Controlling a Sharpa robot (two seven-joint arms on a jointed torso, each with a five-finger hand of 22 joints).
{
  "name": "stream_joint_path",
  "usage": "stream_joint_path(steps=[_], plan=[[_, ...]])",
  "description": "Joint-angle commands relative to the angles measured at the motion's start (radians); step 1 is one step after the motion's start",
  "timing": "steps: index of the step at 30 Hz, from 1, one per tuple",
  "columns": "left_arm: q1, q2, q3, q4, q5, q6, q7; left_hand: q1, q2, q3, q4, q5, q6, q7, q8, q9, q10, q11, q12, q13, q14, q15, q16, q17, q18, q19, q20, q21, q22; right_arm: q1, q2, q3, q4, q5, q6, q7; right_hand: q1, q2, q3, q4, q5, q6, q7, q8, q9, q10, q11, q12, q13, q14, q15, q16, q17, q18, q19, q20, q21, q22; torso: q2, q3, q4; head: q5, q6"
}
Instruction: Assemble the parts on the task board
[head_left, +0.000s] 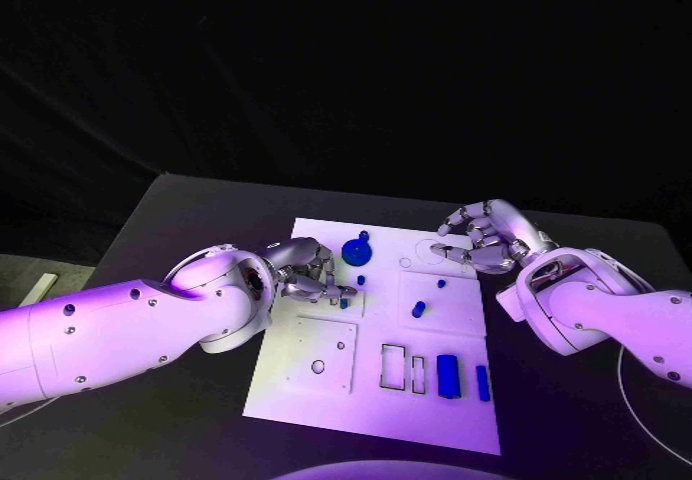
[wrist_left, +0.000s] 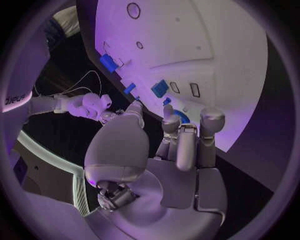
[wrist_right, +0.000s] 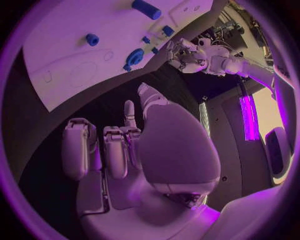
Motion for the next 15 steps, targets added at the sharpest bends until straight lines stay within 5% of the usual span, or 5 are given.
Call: stream_joint_path(steps=[1,2,4,9,15], plan=[[0.001,0.010,0.001,-0.007,0.102,0.051,-0.054,-0.016,0.014,0.001,0.001,0.002,0.018,-0.011,0.016,0.018,0.032,-0.013,0.013,0.026,0.059,-0.015,0.011,0.105,-0.023,0.022,-0.006,0.015,0.029,0.000,0.000,0.000,-0.001,-0.002,0.002,-0.011,-0.006,0.006,-0.005,0.000,0.007,-0.008,-0.001,0.005,0.000,0.106,0.000,0.003,0.263,0.102,0.002,-0.002,0.244,0.000,0.026,-0.002,-0.005,0.194,0.000,0.0000,0.0000,-0.002,0.000],[0.002,0.012,0.001,-0.011,0.130,0.062,-0.067,-0.015,0.022,0.004,0.001,0.006,0.036,-0.021,0.025,0.029,0.072,-0.022,0.034,0.081,0.065,-0.023,0.015,0.119,-0.025,0.031,-0.012,0.021,0.043,0.001,0.000,0.000,-0.001,-0.002,0.003,-0.013,-0.007,0.007,-0.006,0.000,0.013,-0.009,-0.001,0.007,0.000,0.106,0.000,0.003,0.263,0.102,0.002,-0.003,0.243,0.000,0.026,-0.002,-0.006,0.194,0.000,0.0003,-0.0005,-0.003,0.000],[0.004,0.016,0.002,-0.018,0.180,0.084,-0.084,-0.010,0.028,0.008,0.001,0.009,0.045,-0.028,0.025,0.037,0.089,-0.029,0.040,0.100,0.070,-0.029,0.019,0.130,-0.028,0.043,-0.018,0.029,0.061,0.001,0.000,0.000,-0.002,-0.002,0.004,-0.015,-0.009,0.007,-0.006,-0.001,0.025,-0.011,-0.001,0.009,0.000,0.106,-0.001,0.003,0.263,0.102,0.002,-0.003,0.243,0.000,0.026,-0.002,-0.006,0.195,0.000,0.0010,-0.0014,-0.004,0.000],[0.029,0.025,0.003,-0.044,0.333,0.189,-0.127,-0.004,0.045,0.015,0.001,0.011,0.057,-0.037,0.023,0.049,0.108,-0.038,0.046,0.121,0.071,-0.037,0.019,0.130,-0.030,0.050,-0.026,0.033,0.069,0.002,0.000,0.000,-0.004,-0.001,0.011,-0.024,-0.011,0.007,-0.007,0.000,0.032,-0.012,-0.001,0.011,0.000,0.106,-0.001,0.003,0.263,0.102,0.002,-0.003,0.243,0.000,0.025,-0.002,-0.006,0.195,-0.001,0.0023,-0.0012,-0.005,-0.001],[0.059,0.032,0.004,-0.060,0.397,0.273,-0.152,-0.011,0.056,0.015,0.001,0.009,0.062,-0.040,0.022,0.056,0.118,-0.041,0.051,0.134,0.071,-0.040,0.019,0.131,-0.031,0.054,-0.029,0.036,0.076,0.004,0.001,0.000,-0.008,0.001,0.013,-0.029,-0.012,0.007,-0.008,0.000,0.033,-0.012,-0.001,0.011,0.000,0.106,-0.001,0.003,0.263,0.102,0.002,-0.003,0.243,0.000,0.026,-0.002,-0.006,0.195,-0.002,0.0030,-0.0006,-0.006,0.000]])
